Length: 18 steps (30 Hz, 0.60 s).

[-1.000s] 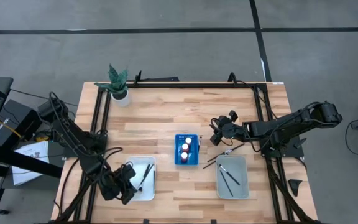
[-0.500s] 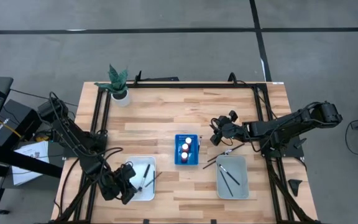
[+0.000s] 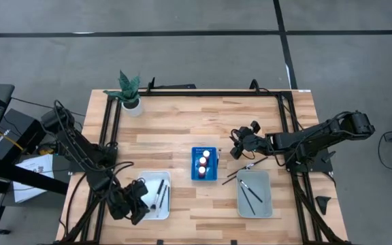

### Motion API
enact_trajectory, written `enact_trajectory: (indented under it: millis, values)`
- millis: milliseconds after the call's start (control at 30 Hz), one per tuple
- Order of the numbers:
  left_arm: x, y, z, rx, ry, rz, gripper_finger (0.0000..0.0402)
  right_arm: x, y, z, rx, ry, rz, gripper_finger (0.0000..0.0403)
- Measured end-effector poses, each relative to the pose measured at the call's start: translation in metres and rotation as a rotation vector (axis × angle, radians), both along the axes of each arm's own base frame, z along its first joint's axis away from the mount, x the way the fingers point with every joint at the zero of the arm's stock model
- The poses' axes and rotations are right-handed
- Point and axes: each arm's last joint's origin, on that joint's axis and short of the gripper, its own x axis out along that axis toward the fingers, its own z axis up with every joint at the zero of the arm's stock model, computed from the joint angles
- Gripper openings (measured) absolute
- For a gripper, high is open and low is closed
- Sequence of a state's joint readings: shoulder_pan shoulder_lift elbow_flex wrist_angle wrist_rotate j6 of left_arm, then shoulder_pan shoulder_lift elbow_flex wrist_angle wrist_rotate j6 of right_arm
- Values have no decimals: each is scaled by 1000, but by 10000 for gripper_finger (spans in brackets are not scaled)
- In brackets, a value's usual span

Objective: Pick & Place Paint Supplies
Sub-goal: Put the top left eyeshadow brush into the gray bin

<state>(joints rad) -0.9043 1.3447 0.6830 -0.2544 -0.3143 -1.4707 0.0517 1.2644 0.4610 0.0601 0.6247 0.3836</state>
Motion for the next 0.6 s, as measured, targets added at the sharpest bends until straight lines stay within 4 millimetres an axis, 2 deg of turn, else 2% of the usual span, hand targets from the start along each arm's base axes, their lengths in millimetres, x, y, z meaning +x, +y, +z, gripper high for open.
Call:
enact_trajectory:
  millis: [133,300,433,600]
  values:
    - [-1,4,9,50,-75,-29,90,0,-1,0,-1,1,-5,136]
    - [-6,19,31,181,-235,-20,91,4,-9,7,1,-17,-26,136]
    - [-16,37,52,324,-369,28,91,11,-22,16,136,-67,26,136]
    - [-29,66,79,444,-491,108,91,18,-51,38,317,-102,15,136]
